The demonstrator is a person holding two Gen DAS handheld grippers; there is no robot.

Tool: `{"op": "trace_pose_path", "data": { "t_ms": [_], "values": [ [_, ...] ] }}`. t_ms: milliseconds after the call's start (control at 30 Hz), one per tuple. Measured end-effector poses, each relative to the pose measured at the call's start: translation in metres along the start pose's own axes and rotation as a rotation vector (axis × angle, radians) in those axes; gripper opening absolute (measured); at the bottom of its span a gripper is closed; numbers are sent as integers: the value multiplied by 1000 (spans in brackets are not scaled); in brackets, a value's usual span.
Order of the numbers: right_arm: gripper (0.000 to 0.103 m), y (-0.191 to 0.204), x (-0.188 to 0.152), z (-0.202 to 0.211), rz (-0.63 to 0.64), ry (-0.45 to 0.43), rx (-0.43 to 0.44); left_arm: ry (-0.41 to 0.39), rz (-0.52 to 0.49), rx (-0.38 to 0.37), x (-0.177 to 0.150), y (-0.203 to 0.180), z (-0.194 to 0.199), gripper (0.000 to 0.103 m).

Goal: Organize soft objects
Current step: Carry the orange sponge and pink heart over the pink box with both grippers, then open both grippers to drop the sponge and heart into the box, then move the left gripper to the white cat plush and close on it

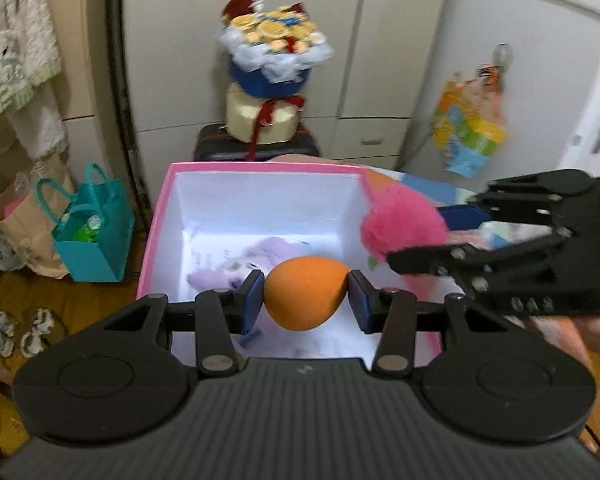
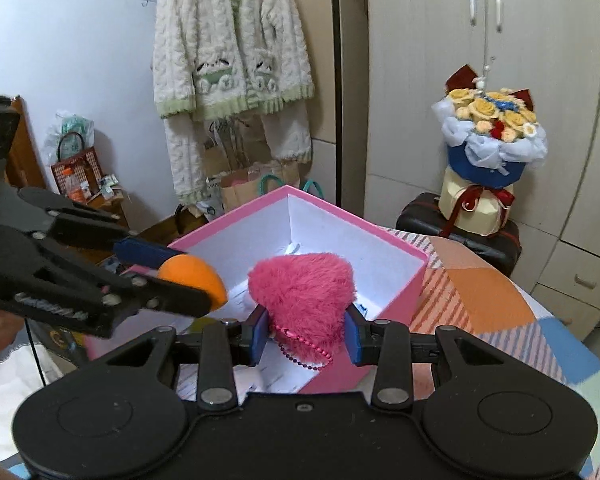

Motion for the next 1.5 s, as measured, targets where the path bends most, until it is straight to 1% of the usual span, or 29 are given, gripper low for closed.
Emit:
{"op": "trace_pose_path", "data": {
  "t_ms": [67, 167, 267, 333, 367, 433, 467, 533, 600, 667, 767, 900, 1100, 1267, 1333, 1433, 1500],
  "values": [
    [43, 3, 6, -15, 43, 19, -26, 15, -1, 43, 6, 5, -18, 45],
    [43, 7, 13, -35, 117, 47, -65, 35, 5, 82, 14, 11, -38, 45],
    [43, 5, 19, -54, 166, 86, -102, 58, 22, 102, 22, 17, -56, 45],
    [44, 1, 22, -64, 169, 106, -117, 62, 39, 110, 26, 20, -64, 46],
    [45, -1, 23, -67, 168, 109, -119, 64, 45, 113, 28, 21, -67, 47],
    [48, -6, 25, -69, 152, 96, -120, 63, 53, 112, 29, 23, -70, 62],
    [54, -9, 26, -69, 138, 86, -123, 56, 55, 113, 29, 24, -69, 64],
    [54, -12, 24, -64, 119, 64, -111, 40, 46, 113, 29, 23, -66, 66],
    [54, -13, 20, -53, 101, 34, -92, 20, 41, 117, 27, 24, -58, 71],
    [55, -11, 16, -41, 91, 16, -72, -4, 35, 119, 23, 24, -46, 72],
    [55, -8, 7, -18, 62, -13, -65, -24, 18, 115, 13, 23, -22, 72],
    [55, 0, -7, 16, 41, -50, -54, -32, -12, 82, 0, 19, 11, 72],
    [59, 19, -30, 67, 11, -66, -51, -53, -74, 28, -23, -2, 65, 72],
    [68, 36, -53, 102, 10, -62, -80, -68, -154, -16, -47, -29, 100, 74],
    [69, 42, -63, 115, -2, -58, -82, -78, -203, -39, -56, -42, 112, 74],
    [73, 48, -77, 132, -5, -50, -91, -103, -277, -37, -70, -62, 129, 75],
    [74, 51, -88, 144, 2, -50, -103, -120, -318, -42, -79, -75, 138, 79]
  ]
}}
Point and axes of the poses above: each gripper's, at about its wrist camera, not at the fingertips, and z roughly against the way its jaws point, y to its left, x to its top, the point moved 1 cm from there along -z, roughly the way its jaws point, and after that the axes turned 4 degrees about y, right-handed, at the moved point
